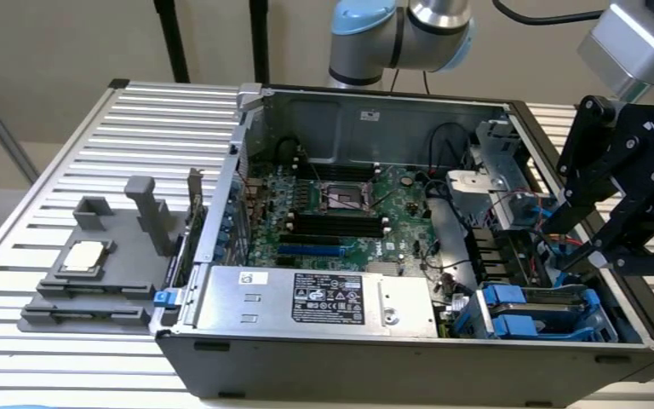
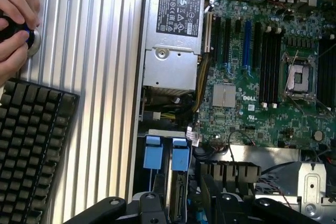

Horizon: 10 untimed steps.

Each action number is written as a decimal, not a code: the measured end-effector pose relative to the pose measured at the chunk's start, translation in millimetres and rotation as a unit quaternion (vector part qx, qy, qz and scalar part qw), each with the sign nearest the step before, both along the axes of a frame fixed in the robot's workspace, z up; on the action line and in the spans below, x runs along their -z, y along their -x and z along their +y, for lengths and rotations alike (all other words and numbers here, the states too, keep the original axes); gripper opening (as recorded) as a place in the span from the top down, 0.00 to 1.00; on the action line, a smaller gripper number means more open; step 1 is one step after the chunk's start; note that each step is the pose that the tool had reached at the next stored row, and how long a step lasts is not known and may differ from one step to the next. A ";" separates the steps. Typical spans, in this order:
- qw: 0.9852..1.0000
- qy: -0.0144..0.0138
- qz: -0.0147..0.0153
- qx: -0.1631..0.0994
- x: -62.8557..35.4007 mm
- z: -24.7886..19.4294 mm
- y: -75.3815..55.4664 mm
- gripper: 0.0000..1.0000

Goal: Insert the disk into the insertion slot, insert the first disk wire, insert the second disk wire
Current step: 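Insert the disk into the insertion slot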

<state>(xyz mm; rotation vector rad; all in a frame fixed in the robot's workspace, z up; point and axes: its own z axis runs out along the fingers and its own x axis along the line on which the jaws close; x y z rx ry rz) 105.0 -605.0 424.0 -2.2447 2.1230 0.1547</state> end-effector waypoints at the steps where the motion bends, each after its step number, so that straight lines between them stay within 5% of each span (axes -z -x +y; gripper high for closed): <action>1: 1.000 0.000 0.000 0.000 0.3 0.0 0.0 0.59; 10: 1.000 0.000 -0.001 0.000 4.1 4.3 -1.1 0.59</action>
